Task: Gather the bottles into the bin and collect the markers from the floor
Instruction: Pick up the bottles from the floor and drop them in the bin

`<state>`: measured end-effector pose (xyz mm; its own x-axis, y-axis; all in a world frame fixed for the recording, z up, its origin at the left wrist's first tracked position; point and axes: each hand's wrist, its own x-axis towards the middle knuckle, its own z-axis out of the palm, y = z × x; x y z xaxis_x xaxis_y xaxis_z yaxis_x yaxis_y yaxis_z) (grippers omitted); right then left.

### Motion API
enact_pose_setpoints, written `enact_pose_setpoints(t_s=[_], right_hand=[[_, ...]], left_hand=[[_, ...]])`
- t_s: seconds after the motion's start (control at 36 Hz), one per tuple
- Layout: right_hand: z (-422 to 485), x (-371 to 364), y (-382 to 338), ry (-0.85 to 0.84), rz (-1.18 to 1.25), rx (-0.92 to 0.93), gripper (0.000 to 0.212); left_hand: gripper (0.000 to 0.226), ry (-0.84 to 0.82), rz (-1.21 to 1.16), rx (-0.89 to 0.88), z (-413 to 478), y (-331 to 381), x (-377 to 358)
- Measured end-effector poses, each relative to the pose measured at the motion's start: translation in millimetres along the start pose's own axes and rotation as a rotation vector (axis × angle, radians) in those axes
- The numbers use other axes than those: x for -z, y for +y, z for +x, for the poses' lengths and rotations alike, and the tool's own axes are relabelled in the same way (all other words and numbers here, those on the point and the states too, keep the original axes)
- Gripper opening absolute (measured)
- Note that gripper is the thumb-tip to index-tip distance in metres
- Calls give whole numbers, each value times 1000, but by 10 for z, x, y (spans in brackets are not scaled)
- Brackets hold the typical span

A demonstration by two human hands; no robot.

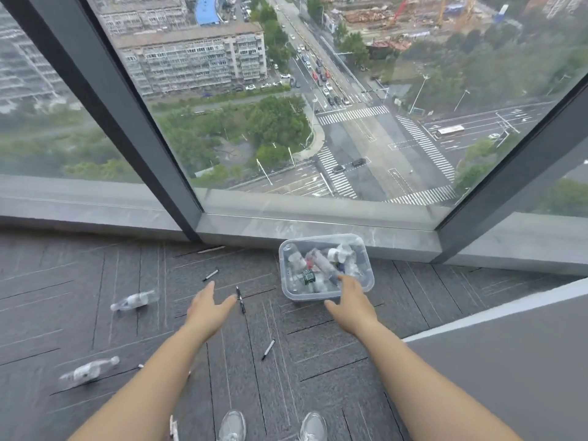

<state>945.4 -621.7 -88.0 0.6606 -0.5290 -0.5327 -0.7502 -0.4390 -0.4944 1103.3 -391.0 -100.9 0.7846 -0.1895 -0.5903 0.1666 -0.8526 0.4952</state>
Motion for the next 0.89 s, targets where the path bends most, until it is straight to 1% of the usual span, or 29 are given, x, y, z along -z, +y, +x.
enact_pose_setpoints(t_s=[0.22,0.44,0.58,0.72,0.89], right_hand=[[-150,-431,-651,-71,-120,130,59],[-491,-1288,-1361,-141,-224,231,58],[-825,-2048,-1695,-181,-285,247,56],[-1208,-2758,-1942,-243,-298,209,57],[-1565,-3203,-2218,-292,-322,217,58]], left_hand=[[69,145,-117,26,-327,-620,683],[53,300,-204,157,-740,-1800,1332],[50,310,-257,189,-958,-2695,1661],[49,303,-255,255,-1218,-3567,1981],[50,325,-259,351,-1455,-4334,2436]])
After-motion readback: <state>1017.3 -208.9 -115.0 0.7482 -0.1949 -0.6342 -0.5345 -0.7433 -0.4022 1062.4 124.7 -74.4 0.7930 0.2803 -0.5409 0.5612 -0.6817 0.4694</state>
